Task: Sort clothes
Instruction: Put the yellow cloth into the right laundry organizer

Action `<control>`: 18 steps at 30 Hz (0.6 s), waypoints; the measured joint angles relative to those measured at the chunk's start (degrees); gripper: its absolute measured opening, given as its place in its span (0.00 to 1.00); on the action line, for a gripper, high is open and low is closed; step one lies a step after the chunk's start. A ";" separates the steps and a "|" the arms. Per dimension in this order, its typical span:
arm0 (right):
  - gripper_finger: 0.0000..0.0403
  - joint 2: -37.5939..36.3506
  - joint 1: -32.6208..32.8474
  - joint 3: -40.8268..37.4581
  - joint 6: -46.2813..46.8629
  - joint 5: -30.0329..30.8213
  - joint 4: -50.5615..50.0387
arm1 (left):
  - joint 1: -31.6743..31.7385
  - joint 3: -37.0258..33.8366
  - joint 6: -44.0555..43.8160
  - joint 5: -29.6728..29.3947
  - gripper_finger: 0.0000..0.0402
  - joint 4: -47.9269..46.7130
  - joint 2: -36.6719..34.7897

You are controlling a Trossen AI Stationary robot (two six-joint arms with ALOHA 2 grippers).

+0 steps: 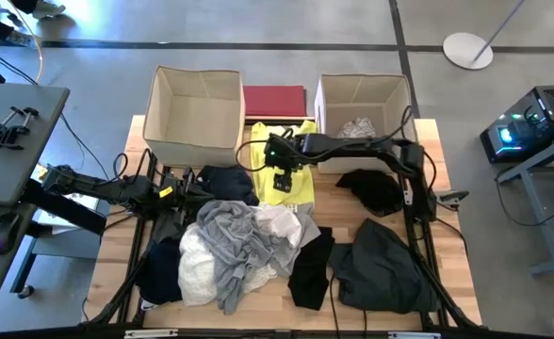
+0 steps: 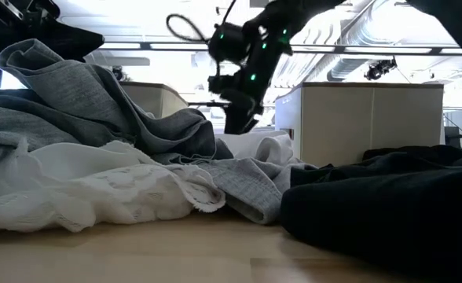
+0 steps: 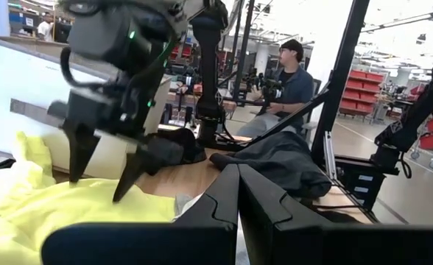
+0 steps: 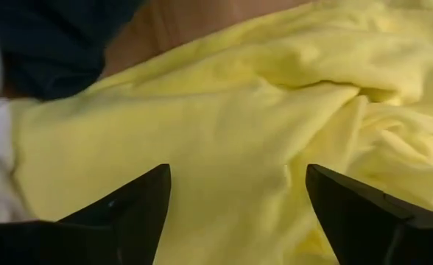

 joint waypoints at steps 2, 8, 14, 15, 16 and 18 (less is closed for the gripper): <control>0.76 1.28 -0.29 0.00 1.27 0.00 0.70 | -0.01 0.00 0.04 -0.01 0.00 -0.02 0.00; 0.75 6.45 -0.35 0.02 2.74 0.02 1.54 | 0.01 0.00 0.07 -0.12 0.00 -0.02 0.00; 0.62 11.45 -0.31 0.59 1.81 -0.82 2.02 | 0.00 0.00 0.07 -0.20 0.00 -0.03 0.00; 0.58 11.96 -0.33 0.63 1.79 -1.68 2.21 | -0.01 0.00 0.09 -0.21 0.00 -0.09 0.00; 0.53 12.31 -0.34 0.70 1.35 -2.87 2.41 | -0.01 0.00 0.09 -0.22 0.00 -0.15 -0.02; 0.40 12.49 -0.48 0.70 -0.78 -5.55 2.55 | -0.01 0.00 0.09 -0.23 0.00 -0.31 0.00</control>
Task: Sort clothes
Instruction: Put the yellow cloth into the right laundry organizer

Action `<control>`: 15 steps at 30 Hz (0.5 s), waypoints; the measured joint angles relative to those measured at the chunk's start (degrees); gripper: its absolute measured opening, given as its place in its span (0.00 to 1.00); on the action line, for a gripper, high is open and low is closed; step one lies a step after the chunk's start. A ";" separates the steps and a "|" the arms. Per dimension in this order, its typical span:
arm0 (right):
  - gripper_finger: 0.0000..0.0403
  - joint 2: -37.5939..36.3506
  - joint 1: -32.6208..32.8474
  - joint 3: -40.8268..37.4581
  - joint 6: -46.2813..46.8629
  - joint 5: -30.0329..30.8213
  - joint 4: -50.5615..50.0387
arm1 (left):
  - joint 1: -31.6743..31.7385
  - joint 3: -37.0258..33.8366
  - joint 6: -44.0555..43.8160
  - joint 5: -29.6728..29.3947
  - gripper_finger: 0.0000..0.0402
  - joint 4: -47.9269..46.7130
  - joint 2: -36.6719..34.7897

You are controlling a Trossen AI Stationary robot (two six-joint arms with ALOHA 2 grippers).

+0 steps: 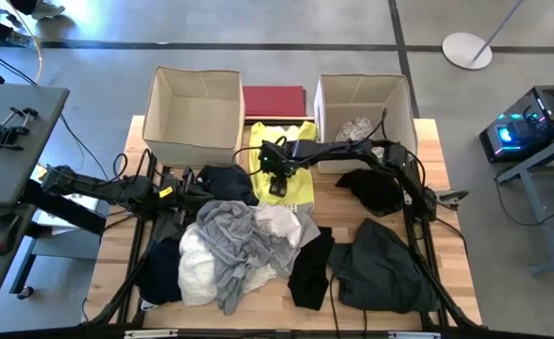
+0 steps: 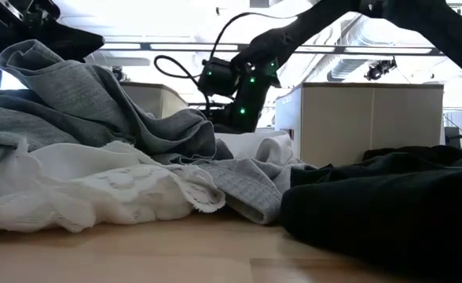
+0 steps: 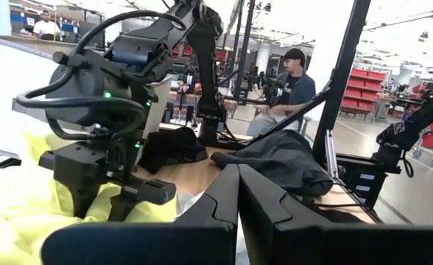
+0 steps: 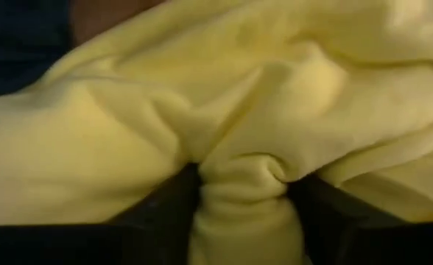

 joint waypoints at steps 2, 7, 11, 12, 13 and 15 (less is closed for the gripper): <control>0.25 -0.32 0.10 -0.03 -1.20 -0.47 -0.15 | 0.01 0.00 0.00 0.00 0.00 0.00 -0.01; 0.05 -5.75 0.20 -1.02 -3.73 1.07 -2.66 | 0.02 0.00 0.00 0.00 0.00 -0.07 0.00; 0.08 -14.26 1.10 -1.35 -3.87 7.45 -4.16 | 0.00 0.00 0.00 0.00 0.00 -0.09 0.00; 0.07 -17.00 1.44 -1.15 -3.91 9.22 -4.43 | 0.00 0.00 0.00 0.00 0.00 -0.12 -0.02; 0.06 -19.74 1.77 -1.00 -4.15 10.95 -4.49 | 0.01 0.00 0.00 0.00 0.00 -0.11 0.00; 0.03 -24.53 2.59 -0.96 -5.23 14.43 -4.24 | 0.01 0.00 0.00 0.00 0.00 -0.13 -0.01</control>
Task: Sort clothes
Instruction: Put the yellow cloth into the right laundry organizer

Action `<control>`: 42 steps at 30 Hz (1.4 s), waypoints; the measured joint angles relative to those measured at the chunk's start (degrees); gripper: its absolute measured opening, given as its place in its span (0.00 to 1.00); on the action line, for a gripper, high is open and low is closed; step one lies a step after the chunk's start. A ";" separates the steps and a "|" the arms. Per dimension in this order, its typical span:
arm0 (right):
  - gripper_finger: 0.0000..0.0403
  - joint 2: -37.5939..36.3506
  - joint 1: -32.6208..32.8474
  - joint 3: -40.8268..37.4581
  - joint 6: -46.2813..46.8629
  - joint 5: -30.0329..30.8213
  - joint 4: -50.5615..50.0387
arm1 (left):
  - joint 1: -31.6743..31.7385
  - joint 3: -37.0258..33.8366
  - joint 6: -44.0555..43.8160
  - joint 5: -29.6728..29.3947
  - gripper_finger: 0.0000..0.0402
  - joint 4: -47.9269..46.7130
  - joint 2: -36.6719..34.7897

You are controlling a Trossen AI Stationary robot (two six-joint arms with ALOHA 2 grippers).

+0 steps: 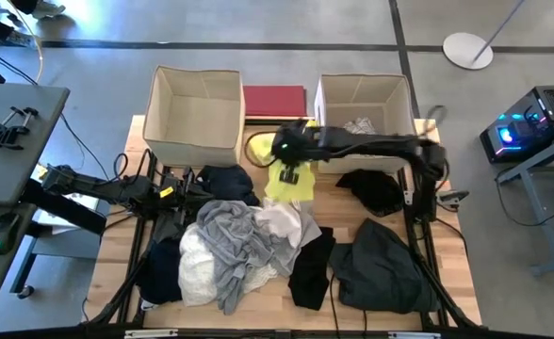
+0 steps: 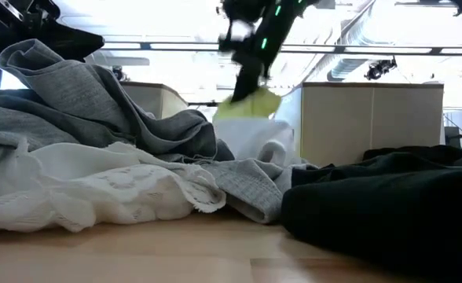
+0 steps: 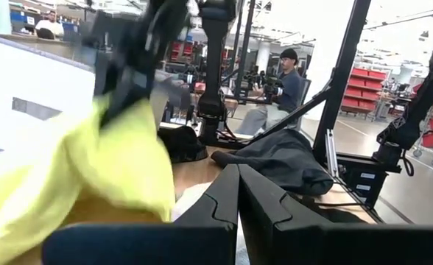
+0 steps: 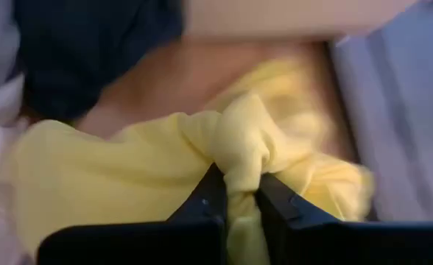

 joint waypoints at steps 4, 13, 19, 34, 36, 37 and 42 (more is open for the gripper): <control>0.03 -10.37 2.51 -0.12 -2.19 10.11 2.64 | 0.00 0.00 0.02 0.00 0.00 0.00 -0.01; 0.03 -31.04 6.91 0.10 -21.97 38.63 21.49 | 0.01 0.00 0.44 0.00 0.00 0.03 -0.02; 0.03 -39.37 4.14 0.20 -25.51 42.39 22.92 | 0.00 0.00 0.44 0.00 0.00 0.04 0.00; 0.03 -32.24 -27.19 0.13 8.38 7.92 -22.36 | 0.00 0.00 0.44 0.00 0.00 0.13 0.01; 0.03 -28.05 -30.22 0.13 8.14 6.81 -25.18 | 0.01 0.00 0.44 0.00 0.00 0.13 0.00; 0.03 -25.93 -31.42 0.13 7.86 6.10 -26.18 | 0.00 0.00 0.42 0.00 0.00 0.11 0.00; 0.03 -15.30 -35.12 0.13 5.41 0.90 -29.72 | 0.01 0.00 0.02 0.00 0.00 0.09 0.01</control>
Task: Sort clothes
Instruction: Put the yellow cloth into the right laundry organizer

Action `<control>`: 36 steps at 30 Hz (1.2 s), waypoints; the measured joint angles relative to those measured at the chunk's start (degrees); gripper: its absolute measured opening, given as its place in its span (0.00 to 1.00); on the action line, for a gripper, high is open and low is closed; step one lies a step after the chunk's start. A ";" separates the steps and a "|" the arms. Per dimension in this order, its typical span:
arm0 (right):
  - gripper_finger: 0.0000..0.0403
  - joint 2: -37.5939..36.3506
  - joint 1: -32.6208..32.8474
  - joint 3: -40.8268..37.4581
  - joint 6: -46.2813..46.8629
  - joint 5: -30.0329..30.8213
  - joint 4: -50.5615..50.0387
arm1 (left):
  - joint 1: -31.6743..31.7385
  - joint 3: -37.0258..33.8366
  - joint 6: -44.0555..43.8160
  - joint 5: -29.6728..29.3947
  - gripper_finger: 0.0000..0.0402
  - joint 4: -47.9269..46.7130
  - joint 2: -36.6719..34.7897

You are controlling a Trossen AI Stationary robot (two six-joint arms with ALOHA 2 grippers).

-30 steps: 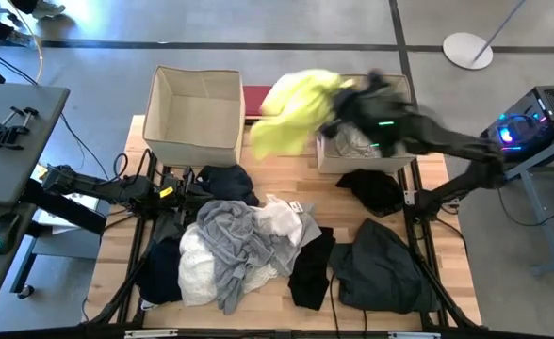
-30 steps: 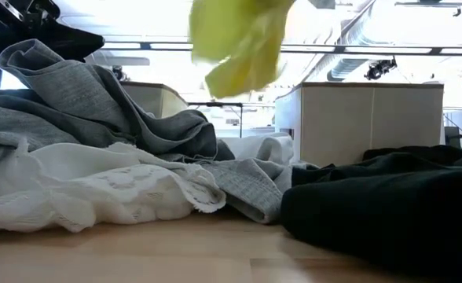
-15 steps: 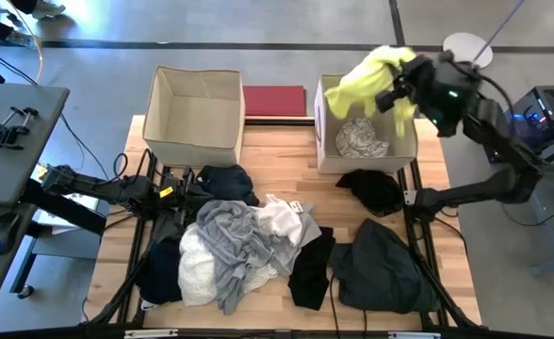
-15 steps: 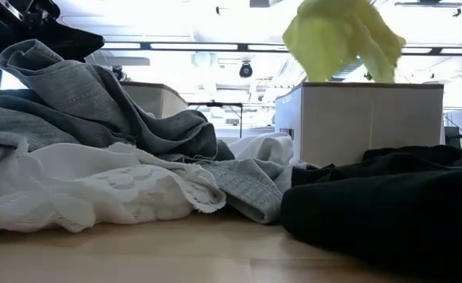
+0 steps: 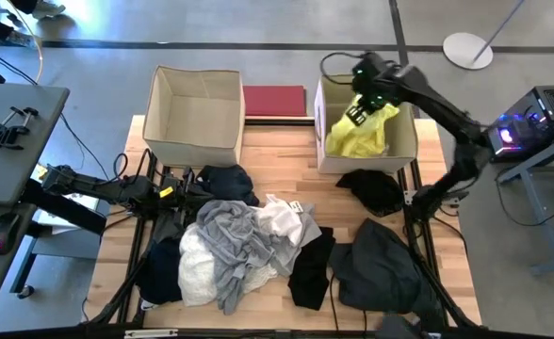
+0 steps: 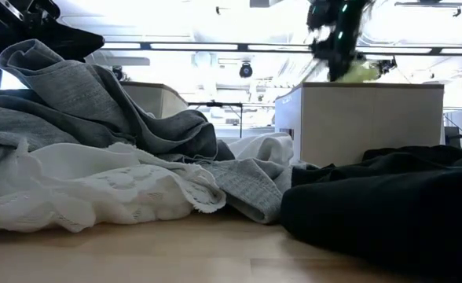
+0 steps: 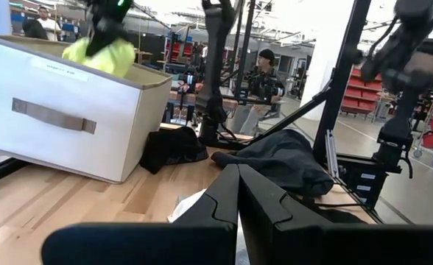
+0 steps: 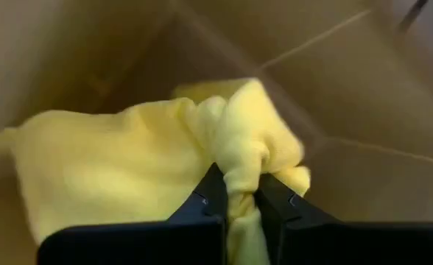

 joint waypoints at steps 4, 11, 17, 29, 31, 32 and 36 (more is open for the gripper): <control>0.03 7.23 -1.01 0.00 -2.55 -1.50 -1.24 | 0.00 0.00 0.00 0.01 0.00 0.00 -0.01; 0.03 16.03 -1.51 0.00 -5.56 -2.45 -0.22 | 0.00 0.00 -0.04 0.00 0.00 -0.02 0.00; 0.07 19.48 -1.51 0.02 -4.20 -2.55 2.57 | -0.02 0.00 -0.07 0.01 0.00 -0.05 0.00; 0.44 17.97 -2.91 0.02 -5.08 -5.28 0.78 | 0.00 0.00 -0.07 0.02 0.00 -0.07 0.00; 0.49 15.34 -2.99 0.02 -5.40 -4.70 -0.34 | 0.00 0.00 -0.15 0.00 0.00 -0.03 -0.02; 0.51 13.70 -3.09 0.02 -5.43 -4.25 -0.50 | 0.00 0.00 -0.17 0.02 0.00 -0.02 -0.02; 0.54 5.13 -3.08 0.02 -4.50 -3.38 0.50 | 0.00 0.00 -0.22 -0.47 0.00 0.09 0.00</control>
